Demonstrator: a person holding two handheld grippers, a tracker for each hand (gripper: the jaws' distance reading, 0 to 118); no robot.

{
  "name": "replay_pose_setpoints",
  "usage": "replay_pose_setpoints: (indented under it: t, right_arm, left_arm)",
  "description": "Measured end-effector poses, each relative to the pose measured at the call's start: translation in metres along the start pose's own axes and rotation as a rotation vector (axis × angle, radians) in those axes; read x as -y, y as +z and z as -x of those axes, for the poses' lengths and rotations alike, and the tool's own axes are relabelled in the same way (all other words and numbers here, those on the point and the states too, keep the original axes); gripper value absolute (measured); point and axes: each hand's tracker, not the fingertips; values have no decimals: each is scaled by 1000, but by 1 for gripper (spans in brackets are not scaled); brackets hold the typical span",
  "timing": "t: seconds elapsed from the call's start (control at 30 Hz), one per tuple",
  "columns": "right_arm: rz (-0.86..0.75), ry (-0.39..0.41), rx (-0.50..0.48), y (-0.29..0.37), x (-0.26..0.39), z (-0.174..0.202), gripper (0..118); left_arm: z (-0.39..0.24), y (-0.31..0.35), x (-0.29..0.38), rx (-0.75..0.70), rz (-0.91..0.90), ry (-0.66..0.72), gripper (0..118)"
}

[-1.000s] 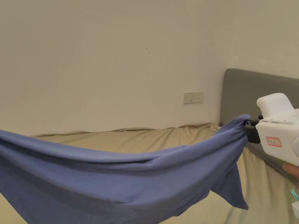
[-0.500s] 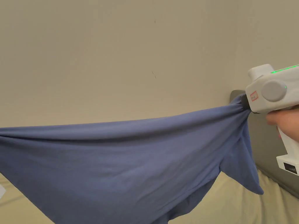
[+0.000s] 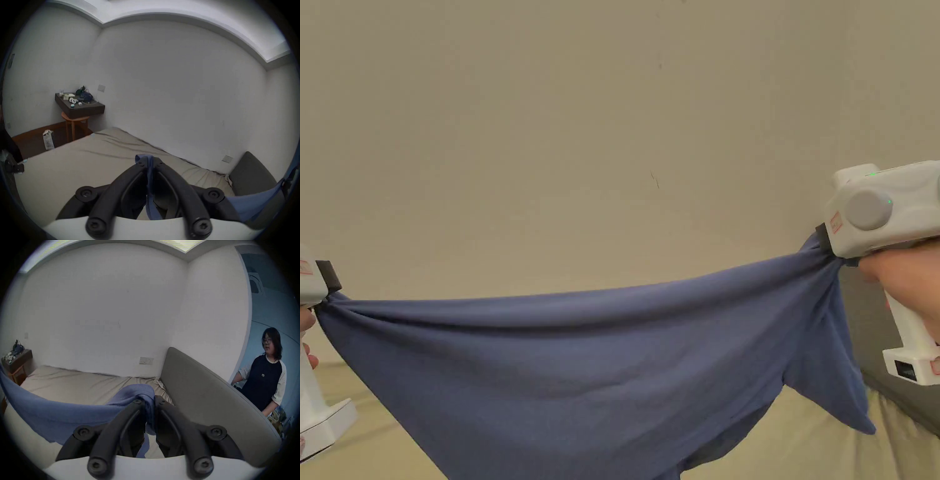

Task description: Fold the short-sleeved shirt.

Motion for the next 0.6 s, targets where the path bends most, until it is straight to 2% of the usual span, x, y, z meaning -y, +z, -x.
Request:
replay_pose_setpoints:
  t: [0.1, 0.17, 0.27, 0.33, 0.4, 0.43, 0.47, 0.53, 0.6]
  right_arm:
    - [35, 10, -40, -15, 22, 21, 13]
    - [75, 37, -54, -28, 45, 34, 13]
    - [128, 130, -85, -43, 91, 49, 13]
    - [146, 136, -134, -52, 125, 48, 13]
    - [187, 103, -166, -55, 157, 46, 13]
    - [189, 115, -158, -56, 173, 46, 13]
    - [200, 193, -135, -53, 192, 47, 13]
    - [202, 239, -155, -47, 221, 43, 13]
    - [229, 189, -204, -35, 248, 34, 13]
  left_arm:
    - [-1, -15, 20, -2, 44, 15, 3]
    - [1, -24, 43, 10, 77, -35, 3]
    - [14, -33, 85, -6, 159, -99, 3]
    - [31, -38, 111, -4, 220, -79, 3]
    - [46, -37, 134, -15, 265, -79, 3]
    - [54, -36, 147, -21, 288, -84, 3]
    - [63, -34, 158, -22, 301, -82, 3]
    - [78, -26, 176, -25, 333, -76, 3]
    - [93, -17, 194, -22, 352, -71, 3]
